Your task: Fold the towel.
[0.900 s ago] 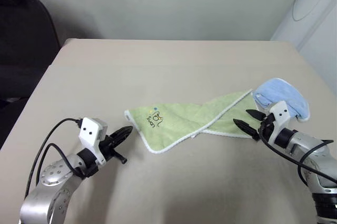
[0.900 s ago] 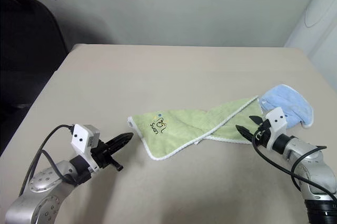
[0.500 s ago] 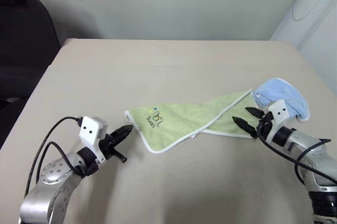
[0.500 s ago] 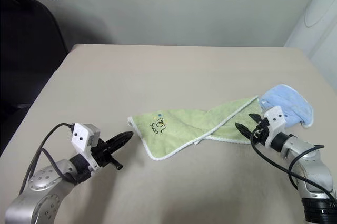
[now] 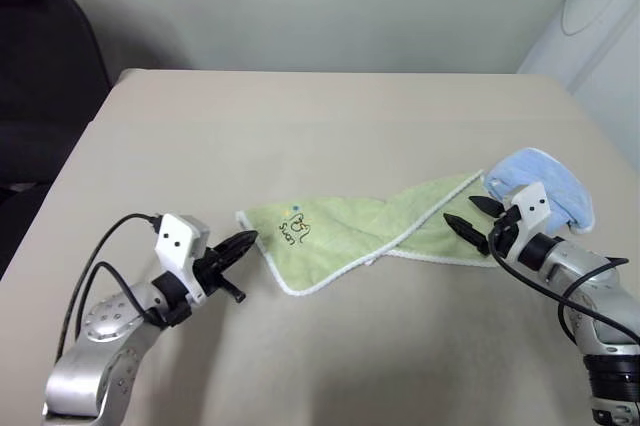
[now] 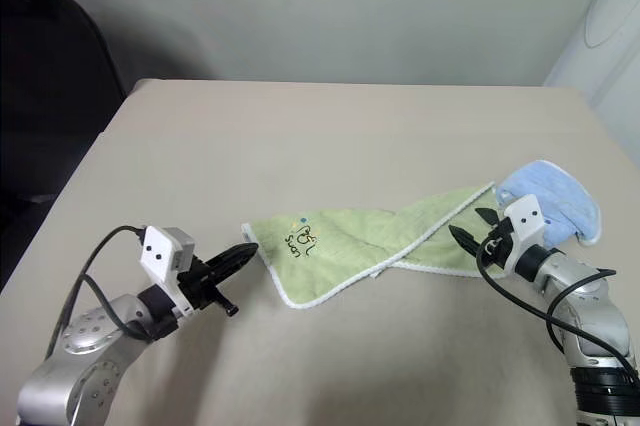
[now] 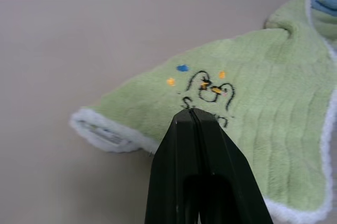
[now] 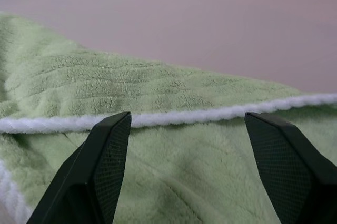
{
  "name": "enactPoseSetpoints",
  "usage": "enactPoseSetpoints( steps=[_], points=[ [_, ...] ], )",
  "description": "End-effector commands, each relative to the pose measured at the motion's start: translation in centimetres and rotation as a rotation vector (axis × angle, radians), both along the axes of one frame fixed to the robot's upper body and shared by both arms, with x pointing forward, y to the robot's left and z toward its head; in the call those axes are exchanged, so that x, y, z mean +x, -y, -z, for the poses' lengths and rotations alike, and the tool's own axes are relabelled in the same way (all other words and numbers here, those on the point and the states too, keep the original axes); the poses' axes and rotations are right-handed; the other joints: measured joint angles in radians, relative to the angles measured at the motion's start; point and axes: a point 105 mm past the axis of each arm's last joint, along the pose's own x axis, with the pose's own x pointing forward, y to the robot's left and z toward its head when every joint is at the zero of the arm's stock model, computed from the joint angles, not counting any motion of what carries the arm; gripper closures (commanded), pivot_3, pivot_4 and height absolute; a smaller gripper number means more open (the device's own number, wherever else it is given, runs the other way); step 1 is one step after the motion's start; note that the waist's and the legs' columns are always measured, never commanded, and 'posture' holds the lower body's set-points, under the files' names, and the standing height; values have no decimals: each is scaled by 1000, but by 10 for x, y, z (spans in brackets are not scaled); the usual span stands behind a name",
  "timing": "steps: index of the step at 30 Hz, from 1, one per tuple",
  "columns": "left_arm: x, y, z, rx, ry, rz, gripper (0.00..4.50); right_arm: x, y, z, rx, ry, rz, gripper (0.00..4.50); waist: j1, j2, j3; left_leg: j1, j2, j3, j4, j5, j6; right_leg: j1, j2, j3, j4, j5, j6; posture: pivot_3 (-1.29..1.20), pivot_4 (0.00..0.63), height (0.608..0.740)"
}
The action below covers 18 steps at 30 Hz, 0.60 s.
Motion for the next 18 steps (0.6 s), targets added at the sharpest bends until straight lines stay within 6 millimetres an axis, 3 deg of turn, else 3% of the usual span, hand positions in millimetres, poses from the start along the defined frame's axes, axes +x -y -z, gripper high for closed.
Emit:
enactPoseSetpoints(
  steps=[1, 9, 13, 17, 18],
  points=[
    [-3, 6, -8, -2, 44, 19, 4500, 1, 4, -15, -26, 56, -9, 872, 0, 0, 0, 0, 0, 0, 0, 0, 0, 0, 0, 0, 0, 0, 0, 0, 150, 740],
    [-1, 12, -4, 15, 28, 68, 4500, 14, 14, -27, -125, 107, -23, 872, 0, 0, 0, 0, 0, 1, 0, 0, 0, 0, 0, 1, 1, 0, 0, 0, 150, 740],
    [8, 12, -3, 43, 37, 101, 4500, 36, 22, -29, -365, 152, -71, 872, 1, 1, 0, 0, 0, 2, 1, 0, 0, -1, 0, 2, 2, 0, 0, 0, 150, 740],
    [13, 17, -3, 54, 48, 140, 4500, 64, 32, -30, -677, 208, -129, 32, 1, 1, 0, 0, 0, 4, 1, 0, 1, -2, 0, 3, 9, 0, 0, 0, 150, 740],
    [13, 18, -2, 57, 49, 147, 4500, 71, 35, -31, -754, 221, -135, 32, 1, 1, 0, -1, 0, 5, 1, 0, 1, -4, 0, 5, 11, 0, 0, 0, 150, 740]
  ],
)
